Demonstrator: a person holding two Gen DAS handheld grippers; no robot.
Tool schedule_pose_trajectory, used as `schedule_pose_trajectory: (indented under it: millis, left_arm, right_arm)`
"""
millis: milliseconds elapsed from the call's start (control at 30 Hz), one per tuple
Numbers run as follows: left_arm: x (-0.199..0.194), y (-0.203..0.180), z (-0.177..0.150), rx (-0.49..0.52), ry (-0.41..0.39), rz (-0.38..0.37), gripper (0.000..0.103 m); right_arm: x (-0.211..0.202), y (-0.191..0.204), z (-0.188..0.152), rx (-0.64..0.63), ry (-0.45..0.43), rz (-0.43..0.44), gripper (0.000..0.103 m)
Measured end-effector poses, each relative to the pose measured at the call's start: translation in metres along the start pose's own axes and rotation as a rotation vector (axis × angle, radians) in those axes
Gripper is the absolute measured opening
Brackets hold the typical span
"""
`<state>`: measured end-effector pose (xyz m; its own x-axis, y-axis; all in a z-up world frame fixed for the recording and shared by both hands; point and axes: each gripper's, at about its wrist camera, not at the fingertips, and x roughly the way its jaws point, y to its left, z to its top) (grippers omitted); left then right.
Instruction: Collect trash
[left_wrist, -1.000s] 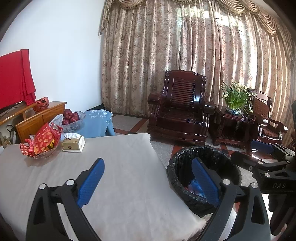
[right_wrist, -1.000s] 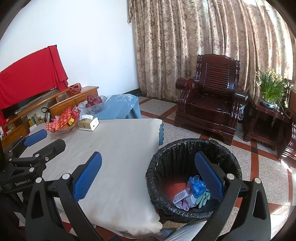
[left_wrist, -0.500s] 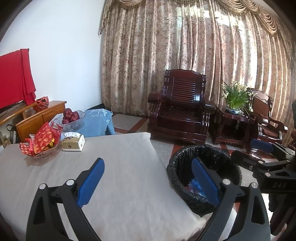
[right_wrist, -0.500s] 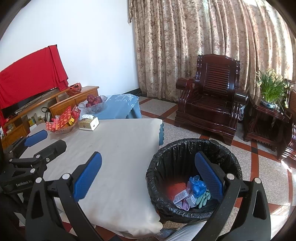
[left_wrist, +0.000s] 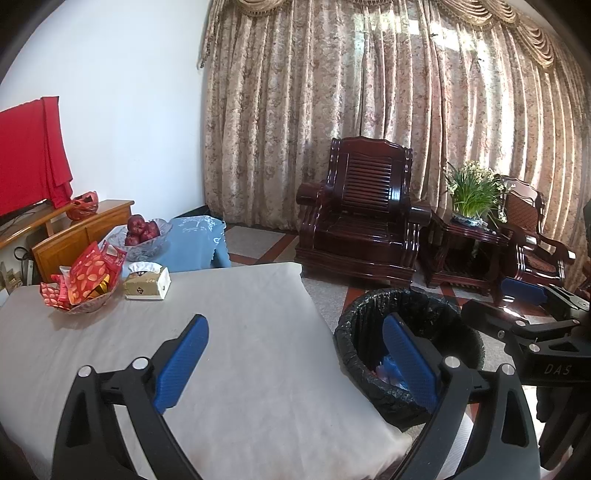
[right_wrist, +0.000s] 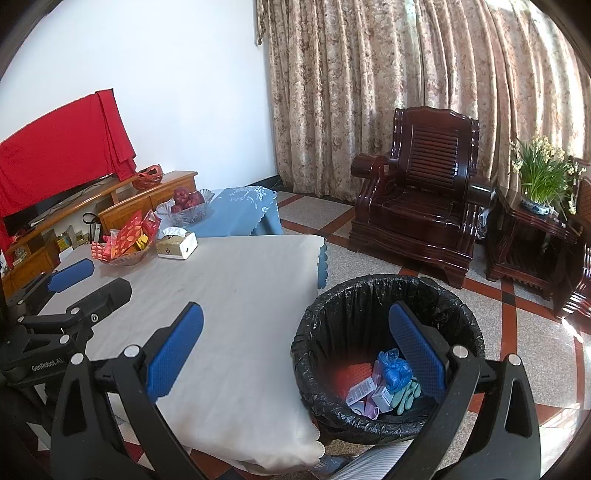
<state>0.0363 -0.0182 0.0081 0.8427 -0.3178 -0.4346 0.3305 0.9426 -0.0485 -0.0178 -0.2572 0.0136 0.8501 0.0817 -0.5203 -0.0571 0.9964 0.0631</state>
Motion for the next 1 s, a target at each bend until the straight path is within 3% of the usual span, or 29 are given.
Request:
schedule_pose_trajectory:
  millis: [1000]
  left_arm:
    - [0.003, 0.01, -0.006, 0.001, 0.005, 0.001, 0.093]
  right_arm:
    - [0.007, 0.005, -0.002, -0.004, 0.003, 0.003, 0.098]
